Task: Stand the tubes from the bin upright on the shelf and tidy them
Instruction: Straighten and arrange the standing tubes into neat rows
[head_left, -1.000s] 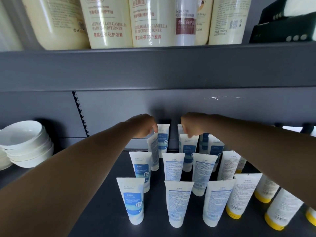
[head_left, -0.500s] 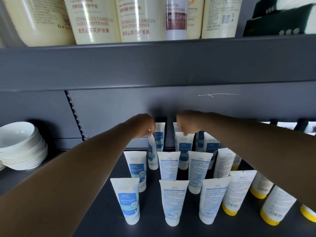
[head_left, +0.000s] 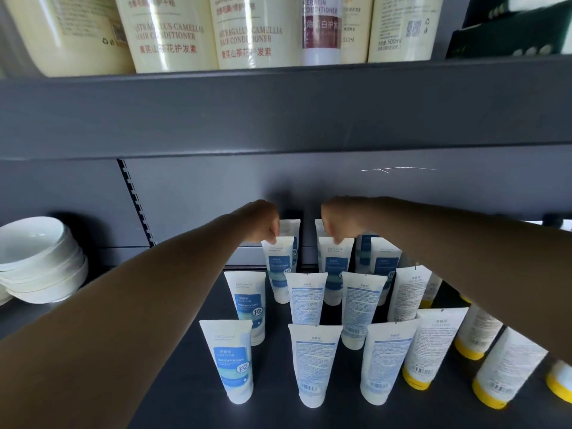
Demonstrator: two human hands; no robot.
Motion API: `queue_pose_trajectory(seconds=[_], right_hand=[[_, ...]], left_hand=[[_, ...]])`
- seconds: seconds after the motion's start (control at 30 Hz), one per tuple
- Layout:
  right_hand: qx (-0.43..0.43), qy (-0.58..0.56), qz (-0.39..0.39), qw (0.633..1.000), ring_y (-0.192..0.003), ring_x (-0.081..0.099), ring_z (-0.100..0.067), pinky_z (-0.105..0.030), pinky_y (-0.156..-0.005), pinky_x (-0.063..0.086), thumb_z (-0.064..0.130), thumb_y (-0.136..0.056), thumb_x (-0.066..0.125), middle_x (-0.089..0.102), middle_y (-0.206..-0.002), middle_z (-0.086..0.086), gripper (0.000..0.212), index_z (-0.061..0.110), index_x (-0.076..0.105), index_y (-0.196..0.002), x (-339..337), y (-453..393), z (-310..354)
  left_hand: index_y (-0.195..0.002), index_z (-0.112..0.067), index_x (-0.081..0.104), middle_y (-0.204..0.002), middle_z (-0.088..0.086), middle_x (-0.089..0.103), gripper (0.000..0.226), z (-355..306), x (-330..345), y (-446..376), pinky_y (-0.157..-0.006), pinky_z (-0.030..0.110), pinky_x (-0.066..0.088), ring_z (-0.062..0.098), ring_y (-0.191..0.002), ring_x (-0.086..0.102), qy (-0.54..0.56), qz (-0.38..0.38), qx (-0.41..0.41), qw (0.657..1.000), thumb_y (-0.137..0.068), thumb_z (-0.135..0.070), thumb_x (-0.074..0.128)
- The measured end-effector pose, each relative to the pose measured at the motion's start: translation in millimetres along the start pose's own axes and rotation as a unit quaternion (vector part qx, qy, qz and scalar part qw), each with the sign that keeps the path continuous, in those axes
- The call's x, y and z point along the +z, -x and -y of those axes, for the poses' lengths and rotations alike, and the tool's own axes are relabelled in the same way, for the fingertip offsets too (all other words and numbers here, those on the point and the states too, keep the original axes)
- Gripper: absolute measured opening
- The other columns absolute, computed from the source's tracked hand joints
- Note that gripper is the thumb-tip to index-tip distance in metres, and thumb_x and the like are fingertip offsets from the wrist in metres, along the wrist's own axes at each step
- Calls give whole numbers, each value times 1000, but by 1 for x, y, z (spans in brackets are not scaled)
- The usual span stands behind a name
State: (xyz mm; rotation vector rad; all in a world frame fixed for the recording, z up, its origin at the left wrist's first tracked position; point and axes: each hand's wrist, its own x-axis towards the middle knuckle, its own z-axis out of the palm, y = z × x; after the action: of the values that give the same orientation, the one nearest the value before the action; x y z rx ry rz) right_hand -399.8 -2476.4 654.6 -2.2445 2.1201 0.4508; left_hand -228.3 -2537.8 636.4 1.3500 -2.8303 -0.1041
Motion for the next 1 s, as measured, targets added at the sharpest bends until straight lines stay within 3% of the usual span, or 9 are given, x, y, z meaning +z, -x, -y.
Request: queue_pose_trajectory(seconds=[0.2,0.3,0.37,0.43,0.67,1.0], right_hand=[[-30,6,-7,999,-64,52,-22,-28,-64,43,19,-84,67,57,-65,-7,36,12,51,-52,-3,-6,3],[-44,28,-2,999,-74,61,-23,-28,-69,47,17,-85,67,67,-80,-7,16,4,68,-75,-4,-7,5],[-47,29,0,998,-88,67,-25,-27,-76,50,15,-85,66,72,-95,-8,18,3,72,-96,-4,-7,5],[-54,36,4,998,-95,66,-24,-26,-79,49,16,-87,63,72,-102,-8,21,4,71,-103,-4,-6,5],[-52,15,-1,999,-93,65,-23,-26,-79,48,17,-88,61,72,-101,-11,21,3,71,-101,-2,-7,0],[-41,-41,-42,997,-93,67,-29,-37,-88,54,18,-83,64,73,-96,-13,19,3,73,-92,0,-6,-9]], left_hand=[[-111,-6,68,-110,9,70,27,-10,-3,-3,-85,26,46,23,-99,64,-6,16,-2,1000,-85,-16,67],[-111,-6,68,-110,9,70,28,-13,-5,-4,-82,25,45,23,-100,64,-13,23,1,1000,-85,-15,67],[-112,-7,68,-111,8,69,28,-14,-5,-4,-84,26,46,23,-100,64,-14,25,0,1000,-85,-15,67],[-113,-7,68,-112,8,69,28,-14,-4,-4,-86,26,46,23,-101,64,-14,23,-1,1000,-86,-15,67],[-113,-7,67,-112,8,69,29,-15,-6,-6,-82,24,45,22,-100,64,-18,28,-2,999,-85,-14,68],[-110,-7,69,-111,7,70,26,-15,-4,-4,-86,28,47,22,-101,64,-18,13,-5,1000,-85,-16,67]])
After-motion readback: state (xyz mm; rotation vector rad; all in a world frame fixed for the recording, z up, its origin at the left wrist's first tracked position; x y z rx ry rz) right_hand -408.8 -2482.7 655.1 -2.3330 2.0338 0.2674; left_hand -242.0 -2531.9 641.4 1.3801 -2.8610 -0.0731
